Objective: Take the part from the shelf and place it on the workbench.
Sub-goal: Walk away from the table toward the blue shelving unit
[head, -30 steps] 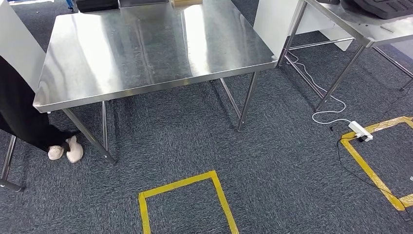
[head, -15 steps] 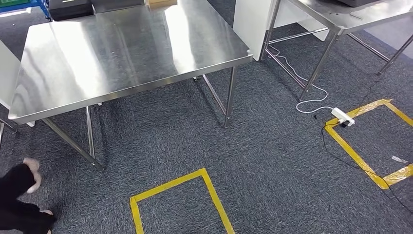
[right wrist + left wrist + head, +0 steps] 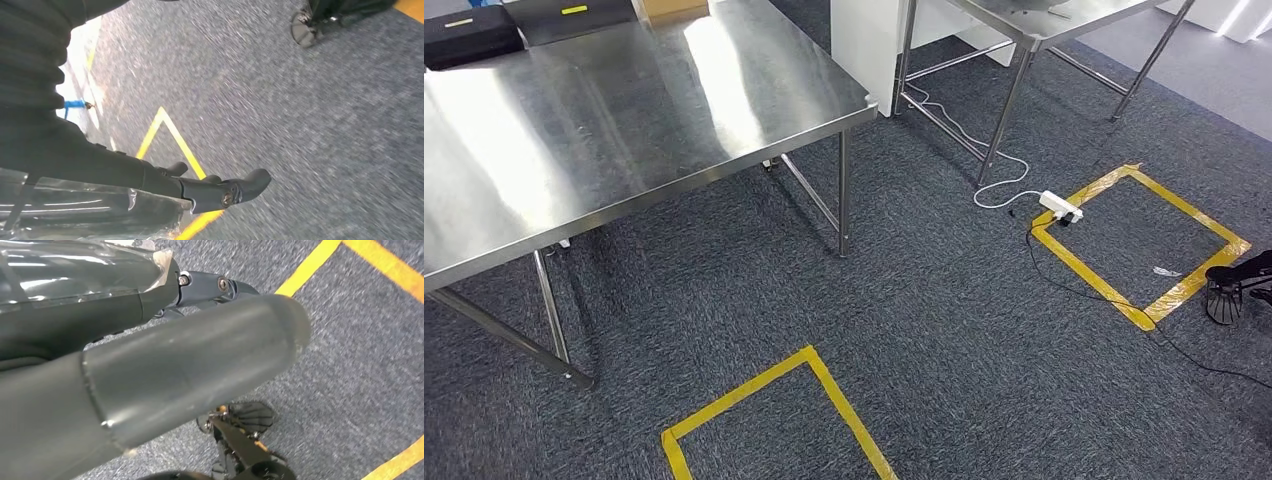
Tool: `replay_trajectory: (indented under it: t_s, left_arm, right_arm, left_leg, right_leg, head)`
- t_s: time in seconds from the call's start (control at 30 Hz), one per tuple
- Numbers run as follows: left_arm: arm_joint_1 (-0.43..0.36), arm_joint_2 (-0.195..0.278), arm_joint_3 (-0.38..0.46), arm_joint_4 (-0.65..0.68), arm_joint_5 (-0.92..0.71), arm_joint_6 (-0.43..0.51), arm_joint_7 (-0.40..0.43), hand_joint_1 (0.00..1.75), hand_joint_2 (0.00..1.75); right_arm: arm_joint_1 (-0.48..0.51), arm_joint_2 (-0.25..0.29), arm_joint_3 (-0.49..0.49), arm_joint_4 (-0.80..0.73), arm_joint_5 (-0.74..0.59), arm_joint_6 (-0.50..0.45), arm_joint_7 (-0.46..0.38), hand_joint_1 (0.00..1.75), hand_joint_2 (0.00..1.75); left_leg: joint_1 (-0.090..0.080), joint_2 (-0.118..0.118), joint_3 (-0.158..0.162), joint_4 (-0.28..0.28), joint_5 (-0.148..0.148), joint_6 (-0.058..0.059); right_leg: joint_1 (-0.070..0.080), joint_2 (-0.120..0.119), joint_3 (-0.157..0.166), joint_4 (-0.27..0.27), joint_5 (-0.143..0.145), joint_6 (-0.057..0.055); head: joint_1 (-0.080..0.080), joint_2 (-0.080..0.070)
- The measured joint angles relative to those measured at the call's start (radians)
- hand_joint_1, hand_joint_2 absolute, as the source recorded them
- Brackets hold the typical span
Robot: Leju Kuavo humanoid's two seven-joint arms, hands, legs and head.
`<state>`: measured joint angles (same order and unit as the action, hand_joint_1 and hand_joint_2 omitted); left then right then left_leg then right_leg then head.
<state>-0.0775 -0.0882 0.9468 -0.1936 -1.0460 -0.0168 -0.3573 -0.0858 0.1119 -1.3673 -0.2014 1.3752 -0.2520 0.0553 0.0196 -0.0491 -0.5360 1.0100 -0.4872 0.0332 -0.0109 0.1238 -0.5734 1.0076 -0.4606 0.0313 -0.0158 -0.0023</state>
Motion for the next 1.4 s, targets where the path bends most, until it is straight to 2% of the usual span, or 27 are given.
replay_trajectory:
  t_s: [0.03, 0.1, 0.17, 0.2, 0.23, 0.3, 0.37, 0.4, 0.47, 0.5, 0.57, 0.63, 0.7, 0.73, 0.77, 0.8, 0.87, 0.93, 0.97, 1.03, 1.1, 1.17, 1.23, 1.27, 1.3, 1.37, 1.4]
  left_arm:
    - [-0.001, -0.001, 0.000, 0.000, 0.000, 0.000, 0.000, 0.00, 0.00]
    - [0.000, -0.001, 0.000, 0.000, -0.002, 0.000, 0.000, 0.00, 0.00]
    - [0.002, -0.001, 0.000, 0.000, -0.006, 0.000, 0.004, 0.00, 0.00]
    - [0.002, -0.001, 0.000, 0.000, -0.008, 0.000, 0.006, 0.00, 0.00]
    - [0.002, -0.002, 0.000, 0.000, -0.009, 0.000, 0.008, 0.00, 0.00]
    - [0.002, -0.003, 0.000, 0.000, -0.010, 0.000, 0.014, 0.00, 0.00]
    - [0.002, -0.002, 0.000, 0.000, -0.009, 0.000, 0.022, 0.00, 0.00]
    - [0.001, -0.002, 0.001, 0.000, -0.008, 0.000, 0.027, 0.00, 0.00]
    - [-0.002, -0.002, 0.001, 0.000, -0.007, 0.000, 0.033, 0.00, 0.00]
    - [-0.005, -0.001, 0.001, 0.000, -0.006, 0.000, 0.036, 0.00, 0.00]
    - [-0.007, -0.001, 0.001, 0.000, -0.006, -0.001, 0.041, 0.00, 0.00]
    - [-0.003, -0.001, 0.001, 0.000, -0.006, -0.002, 0.044, 0.00, 0.00]
    - [0.001, -0.001, 0.002, 0.001, -0.006, -0.002, 0.048, 0.00, 0.00]
    - [0.002, -0.001, 0.002, 0.001, -0.006, -0.002, 0.049, 0.00, 0.00]
    - [0.002, -0.001, 0.002, 0.001, -0.006, -0.003, 0.050, 0.00, 0.00]
    - [0.002, 0.000, 0.002, 0.001, -0.006, -0.003, 0.051, 0.00, 0.00]
    - [0.002, 0.001, 0.002, 0.001, -0.006, -0.003, 0.052, 0.00, 0.00]
    - [0.002, 0.001, 0.002, 0.001, -0.006, -0.003, 0.052, 0.00, 0.00]
    - [0.001, 0.001, 0.002, 0.001, -0.006, -0.003, 0.053, 0.00, 0.00]
    - [-0.001, 0.000, 0.002, 0.001, -0.006, -0.003, 0.053, 0.00, 0.00]
    - [-0.002, 0.000, 0.002, 0.001, -0.006, -0.003, 0.053, 0.00, 0.00]
    - [0.001, 0.001, 0.003, 0.001, -0.006, -0.003, 0.053, 0.00, 0.00]
    - [0.001, 0.002, 0.003, 0.001, -0.006, -0.003, 0.053, 0.00, 0.00]
    - [0.001, 0.001, 0.003, 0.001, -0.006, -0.003, 0.053, 0.00, 0.00]
    - [0.001, 0.000, 0.003, 0.001, -0.006, -0.003, 0.053, 0.00, 0.00]
    - [0.000, -0.001, 0.003, 0.000, -0.006, -0.003, 0.054, 0.00, 0.00]
    - [0.000, -0.001, 0.003, 0.000, -0.006, -0.003, 0.054, 0.00, 0.00]
  right_arm:
    - [0.000, 0.000, 0.000, 0.000, -0.001, 0.000, 0.000, 0.00, 1.75]
    - [-0.002, 0.000, 0.000, 0.000, -0.004, 0.000, 0.001, 0.00, 1.75]
    - [-0.003, 0.001, 0.000, 0.000, -0.006, 0.000, 0.001, 0.00, 1.75]
    - [-0.002, 0.001, -0.001, 0.000, -0.008, 0.000, 0.001, 0.00, 1.75]
    - [0.000, 0.000, -0.001, 0.000, -0.009, 0.000, 0.001, 0.00, 1.75]
    - [0.001, -0.001, -0.001, 0.000, -0.010, 0.000, 0.002, 0.00, 1.75]
    - [-0.003, 0.000, -0.001, 0.000, -0.012, 0.001, 0.002, 0.00, 1.75]
    - [-0.005, 0.000, -0.002, 0.000, -0.013, 0.002, 0.001, 0.00, 1.75]
    - [-0.005, 0.000, -0.003, 0.001, -0.014, 0.003, 0.000, 0.00, 1.75]
    - [-0.004, 0.000, -0.005, 0.001, -0.015, 0.004, 0.000, 0.00, 1.75]
    - [-0.004, 0.000, -0.006, 0.001, -0.016, 0.004, -0.001, 0.00, 1.75]
    - [-0.005, 0.000, -0.007, 0.001, -0.017, 0.006, -0.002, 0.00, 1.75]
    - [-0.004, 0.000, -0.007, 0.001, -0.017, 0.008, -0.002, 0.00, 1.75]
    - [-0.002, 0.001, -0.007, 0.001, -0.017, 0.010, -0.002, 0.00, 1.75]
    - [-0.001, 0.001, -0.007, 0.001, -0.017, 0.011, -0.002, 0.00, 1.75]
    - [-0.001, 0.001, -0.007, 0.001, -0.017, 0.012, -0.002, 0.00, 1.75]
    - [-0.003, 0.001, -0.008, 0.001, -0.017, 0.014, -0.002, 0.00, 1.75]
    - [-0.005, 0.001, -0.008, 0.001, -0.017, 0.015, -0.002, 0.00, 1.75]
    - [-0.003, 0.001, -0.008, 0.001, -0.017, 0.015, -0.002, 0.00, 1.75]
    - [0.000, 0.000, -0.008, 0.001, -0.017, 0.015, -0.002, 0.00, 1.75]
    - [-0.002, 0.000, -0.008, 0.001, -0.017, 0.015, -0.002, 0.00, 1.75]
    - [-0.005, 0.001, -0.008, 0.001, -0.017, 0.015, -0.002, 0.00, 1.75]
    - [-0.003, 0.000, -0.008, 0.001, -0.017, 0.015, -0.003, 0.00, 1.75]
    - [-0.001, 0.000, -0.008, 0.001, -0.017, 0.015, -0.003, 0.00, 1.75]
    - [0.000, -0.001, -0.008, 0.001, -0.017, 0.015, -0.003, 0.00, 1.75]
    - [-0.002, -0.003, -0.009, 0.001, -0.016, 0.015, -0.003, 0.00, 1.75]
    - [-0.003, -0.003, -0.009, 0.001, -0.016, 0.015, -0.004, 0.00, 1.75]
  left_leg:
    - [0.002, 0.015, 0.001, -0.006, 0.005, 0.008]
    - [0.000, 0.046, -0.001, -0.012, 0.011, 0.017]
    - [-0.003, 0.079, -0.004, -0.012, 0.011, 0.018]
    - [-0.003, 0.094, -0.005, -0.012, 0.011, 0.018]
    - [-0.002, 0.107, -0.005, -0.011, 0.011, 0.017]
    - [-0.001, 0.130, -0.002, -0.011, 0.009, 0.012]
    - [-0.006, 0.151, 0.005, -0.009, 0.004, 0.000]
    - [-0.009, 0.161, 0.009, -0.009, 0.001, -0.008]
    - [-0.008, 0.182, 0.018, -0.010, -0.003, -0.021]
    - [-0.004, 0.180, 0.019, -0.007, -0.008, -0.028]
    - [0.004, 0.132, 0.001, 0.044, -0.050, -0.037]
    - [0.008, 0.071, -0.051, 0.167, -0.123, -0.039]
    - [0.007, 0.053, -0.098, 0.267, -0.156, -0.040]
    - [0.007, 0.051, -0.102, 0.271, -0.143, -0.039]
    - [0.008, 0.047, -0.089, 0.237, -0.113, -0.037]
    - [0.009, 0.034, -0.062, 0.174, -0.073, -0.035]
    - [0.013, -0.010, -0.014, 0.058, -0.024, -0.031]
    - [0.009, -0.028, -0.002, 0.021, -0.019, -0.025]
    - [0.005, -0.017, -0.003, 0.020, -0.016, -0.019]
    - [0.002, 0.008, -0.001, 0.010, -0.005, -0.001]
    - [0.003, 0.036, 0.000, 0.000, 0.003, 0.014]
    - [-0.001, 0.065, -0.003, -0.001, 0.003, 0.018]
    - [-0.004, 0.095, -0.006, 0.000, 0.003, 0.018]
    - [-0.004, 0.108, -0.006, 0.000, 0.003, 0.017]
    - [-0.004, 0.121, -0.005, 0.000, 0.002, 0.016]
    - [-0.007, 0.142, 0.002, 0.000, -0.001, 0.008]
    - [-0.009, 0.151, 0.006, 0.000, -0.004, 0.001]
  right_leg:
    - [0.001, -0.022, -0.014, 0.024, -0.013, 0.001]
    - [0.001, -0.083, -0.066, 0.128, -0.067, -0.004]
    - [-0.003, -0.106, -0.120, 0.248, -0.116, -0.002]
    - [-0.006, -0.111, -0.128, 0.270, -0.121, 0.005]
    - [-0.008, -0.116, -0.115, 0.254, -0.111, 0.014]
    - [-0.013, -0.149, -0.037, 0.122, -0.064, 0.031]
    - [-0.010, -0.198, 0.024, 0.007, -0.027, 0.032]
    - [-0.007, -0.212, 0.033, -0.014, -0.020, 0.026]
    - [-0.002, -0.194, 0.028, -0.016, -0.015, 0.011]
    - [-0.007, -0.181, 0.030, -0.018, -0.012, 0.004]
    - [-0.016, -0.157, 0.032, -0.021, -0.003, -0.013]
    - [-0.016, -0.133, 0.028, -0.021, 0.003, -0.025]
    - [-0.011, -0.104, 0.025, -0.020, 0.005, -0.028]
    - [-0.009, -0.089, 0.026, -0.019, 0.005, -0.028]
    - [-0.009, -0.074, 0.027, -0.017, 0.005, -0.028]
    - [-0.008, -0.060, 0.027, -0.015, 0.005, -0.027]
    - [-0.004, -0.035, 0.020, -0.005, 0.004, -0.022]
    - [-0.001, -0.014, 0.007, -0.001, 0.007, -0.010]
    - [-0.003, -0.005, 0.000, -0.004, 0.011, -0.001]
    - [-0.005, -0.024, -0.015, 0.008, 0.008, 0.009]
    - [-0.004, -0.078, -0.054, 0.085, -0.033, 0.007]
    - [-0.006, -0.106, -0.115, 0.211, -0.093, 0.005]
    - [-0.008, -0.112, -0.136, 0.269, -0.112, 0.015]
    - [-0.009, -0.117, -0.115, 0.240, -0.099, 0.024]
    - [-0.009, -0.128, -0.074, 0.175, -0.077, 0.032]
    - [-0.006, -0.182, 0.004, 0.039, -0.035, 0.033]
    - [-0.002, -0.203, 0.023, 0.001, -0.023, 0.027]
  head:
    - [0.003, 0.000]
    - [0.009, 0.000]
    - [0.012, 0.000]
    - [0.012, 0.000]
    - [0.013, 0.000]
    - [0.013, 0.000]
    - [0.013, 0.000]
    - [0.013, 0.000]
    - [0.011, 0.000]
    - [0.009, 0.000]
    - [0.005, 0.000]
    - [0.001, 0.000]
    - [0.000, 0.000]
    - [0.000, 0.000]
    - [0.000, 0.000]
    - [0.000, 0.000]
    - [0.001, 0.000]
    - [0.002, 0.000]
    - [0.001, 0.000]
    - [0.002, 0.000]
    - [0.007, 0.000]
    - [0.009, 0.000]
    - [0.009, 0.000]
    - [0.009, 0.000]
    - [0.009, 0.000]
    - [0.010, 0.000]
    - [0.009, 0.000]
